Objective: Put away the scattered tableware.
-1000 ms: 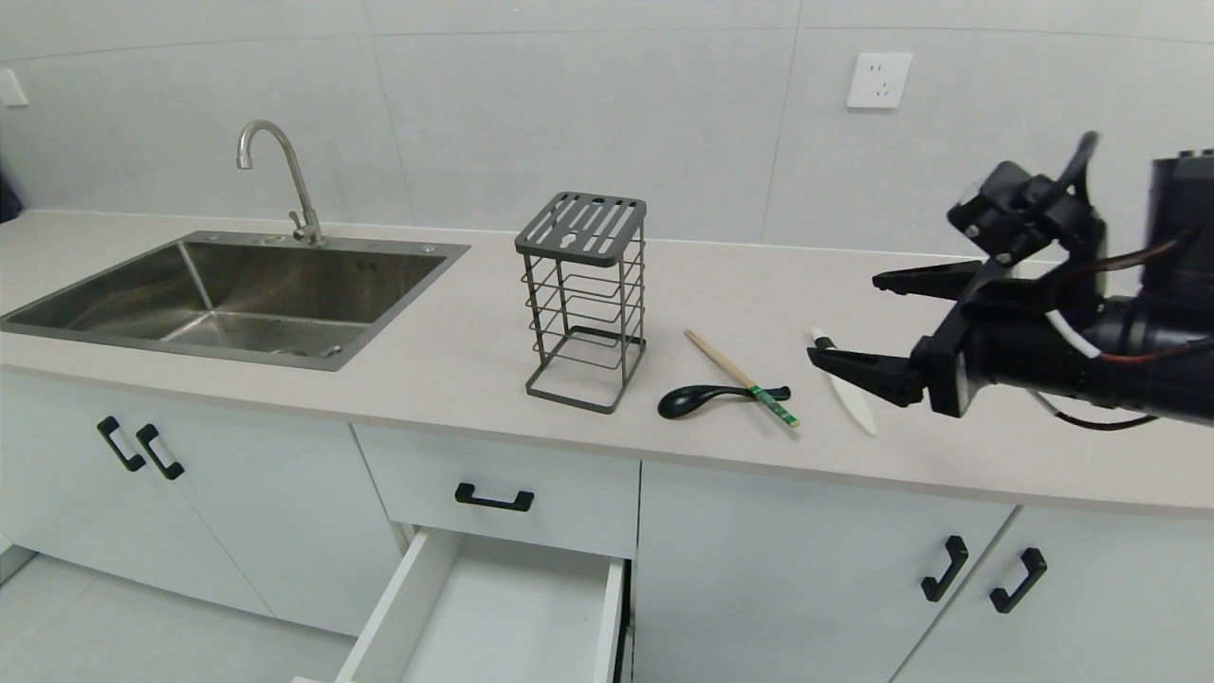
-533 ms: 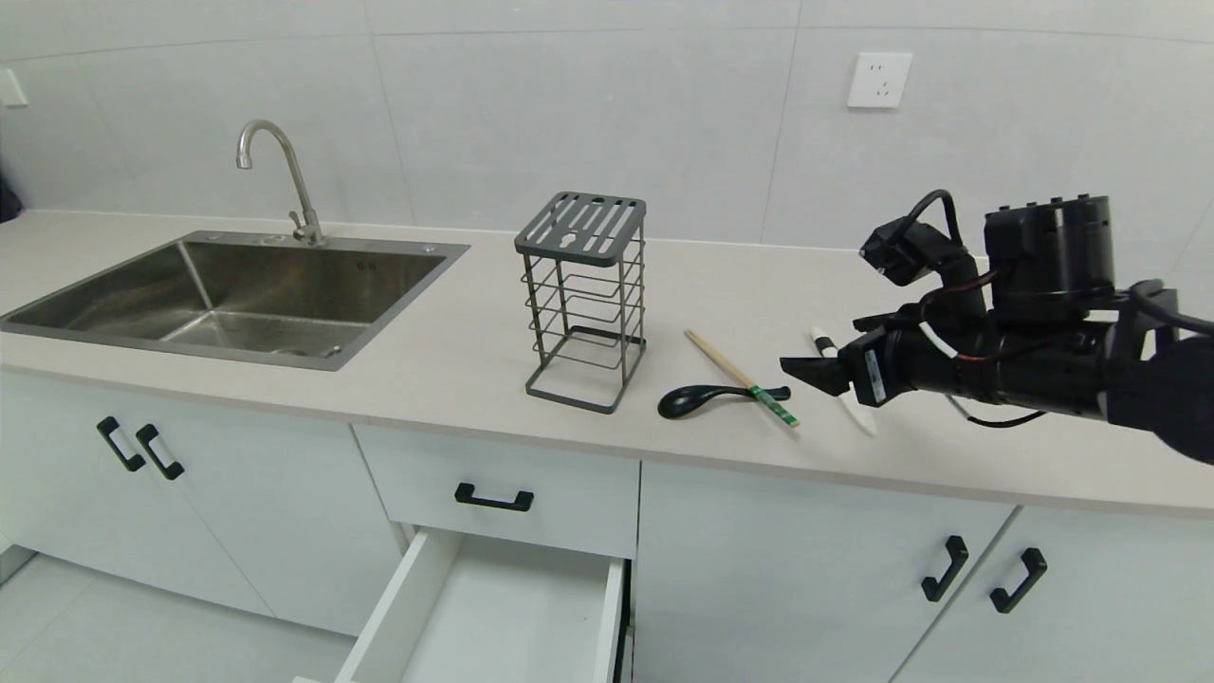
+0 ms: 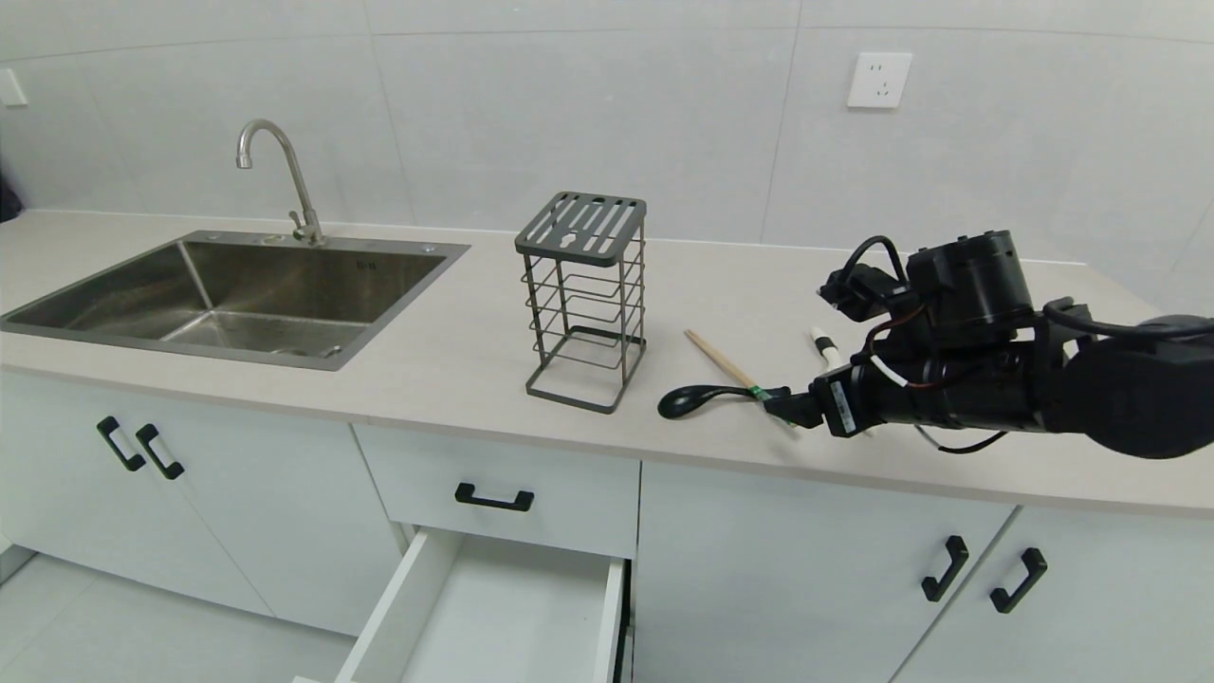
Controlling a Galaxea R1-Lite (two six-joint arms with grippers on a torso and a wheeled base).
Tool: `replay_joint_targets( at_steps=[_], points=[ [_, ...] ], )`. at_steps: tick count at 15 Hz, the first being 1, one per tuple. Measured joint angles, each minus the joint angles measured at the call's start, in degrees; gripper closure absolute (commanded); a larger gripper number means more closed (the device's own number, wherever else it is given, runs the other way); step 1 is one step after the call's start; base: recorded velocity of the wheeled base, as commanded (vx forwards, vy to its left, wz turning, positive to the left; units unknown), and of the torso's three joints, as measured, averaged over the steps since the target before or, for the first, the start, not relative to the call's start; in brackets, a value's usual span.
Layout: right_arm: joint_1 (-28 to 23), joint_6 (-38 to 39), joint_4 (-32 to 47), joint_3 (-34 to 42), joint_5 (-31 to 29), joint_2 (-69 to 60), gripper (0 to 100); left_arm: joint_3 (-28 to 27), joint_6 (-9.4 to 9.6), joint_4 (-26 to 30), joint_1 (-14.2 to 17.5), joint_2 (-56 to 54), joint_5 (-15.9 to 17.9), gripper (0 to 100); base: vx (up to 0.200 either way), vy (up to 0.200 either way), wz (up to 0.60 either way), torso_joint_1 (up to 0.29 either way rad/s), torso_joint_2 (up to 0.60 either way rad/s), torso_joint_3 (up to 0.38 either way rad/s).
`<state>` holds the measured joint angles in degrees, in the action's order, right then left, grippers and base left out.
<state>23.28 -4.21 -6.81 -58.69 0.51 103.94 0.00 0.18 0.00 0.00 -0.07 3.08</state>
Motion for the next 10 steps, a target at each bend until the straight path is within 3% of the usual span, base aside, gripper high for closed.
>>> replay_joint_targets(
  at_steps=[10],
  points=[
    [1.5, 3.3, -4.1, -0.5, -2.8, 6.5, 0, 0.0, -0.02, 0.0, 0.0, 0.0, 0.0, 0, 0.0, 0.0, 0.0, 0.0, 0.0, 0.0]
  ],
)
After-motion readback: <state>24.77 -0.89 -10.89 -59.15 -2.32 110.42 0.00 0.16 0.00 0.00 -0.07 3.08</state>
